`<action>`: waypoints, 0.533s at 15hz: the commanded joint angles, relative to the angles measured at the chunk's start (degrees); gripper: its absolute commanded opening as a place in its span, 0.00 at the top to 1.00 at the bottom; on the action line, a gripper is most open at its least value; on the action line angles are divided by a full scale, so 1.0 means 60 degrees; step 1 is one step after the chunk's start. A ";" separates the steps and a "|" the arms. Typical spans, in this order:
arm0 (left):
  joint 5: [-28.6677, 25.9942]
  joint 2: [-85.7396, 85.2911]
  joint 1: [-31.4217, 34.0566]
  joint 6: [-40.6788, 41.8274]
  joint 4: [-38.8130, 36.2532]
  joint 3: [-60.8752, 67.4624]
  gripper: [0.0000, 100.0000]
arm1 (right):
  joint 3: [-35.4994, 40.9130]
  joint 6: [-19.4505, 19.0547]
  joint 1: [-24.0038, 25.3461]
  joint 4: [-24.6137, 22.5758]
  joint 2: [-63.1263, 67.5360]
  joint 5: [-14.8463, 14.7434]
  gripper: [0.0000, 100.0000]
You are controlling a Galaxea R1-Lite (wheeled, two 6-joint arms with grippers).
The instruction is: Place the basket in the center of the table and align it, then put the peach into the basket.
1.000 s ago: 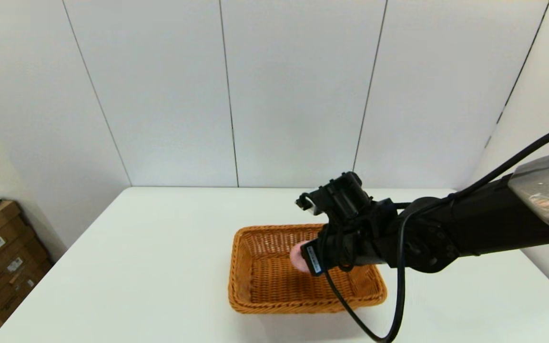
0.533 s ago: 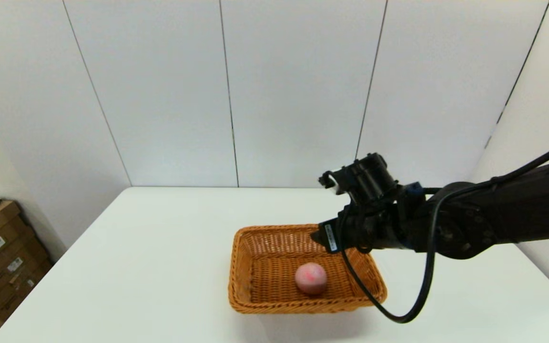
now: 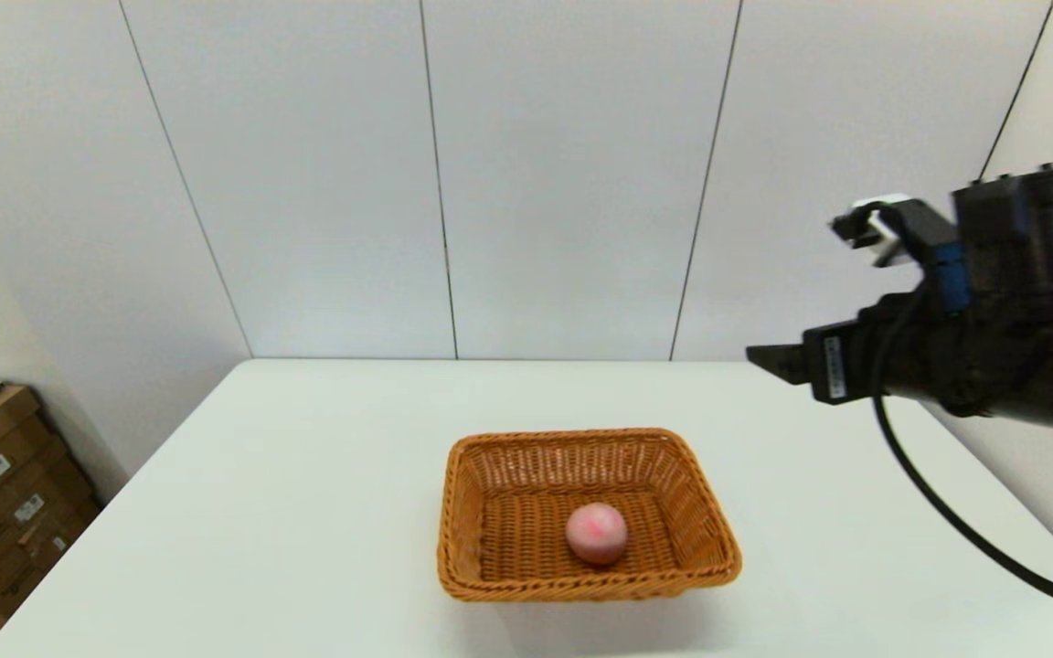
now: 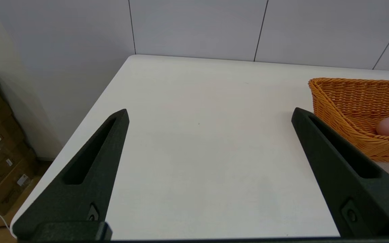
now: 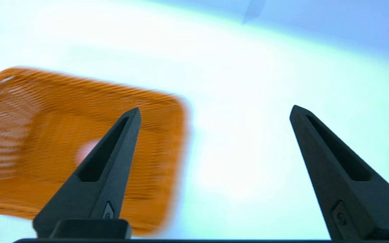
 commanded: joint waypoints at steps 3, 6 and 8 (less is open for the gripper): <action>0.0008 -0.0002 0.0002 -0.0014 -0.0003 -0.0007 0.00 | 0.2902 -0.3105 -0.0815 0.1209 -0.6836 -0.0153 0.00; 0.0008 -0.0002 0.0002 -0.0029 -0.0003 -0.0007 0.00 | 0.3972 -0.3105 -0.2617 0.1487 -0.8388 -0.0006 0.00; 0.0008 -0.0002 0.0002 -0.0029 -0.0003 0.0008 0.00 | 0.5041 -0.3134 -0.3305 0.1472 -0.9970 0.0067 0.00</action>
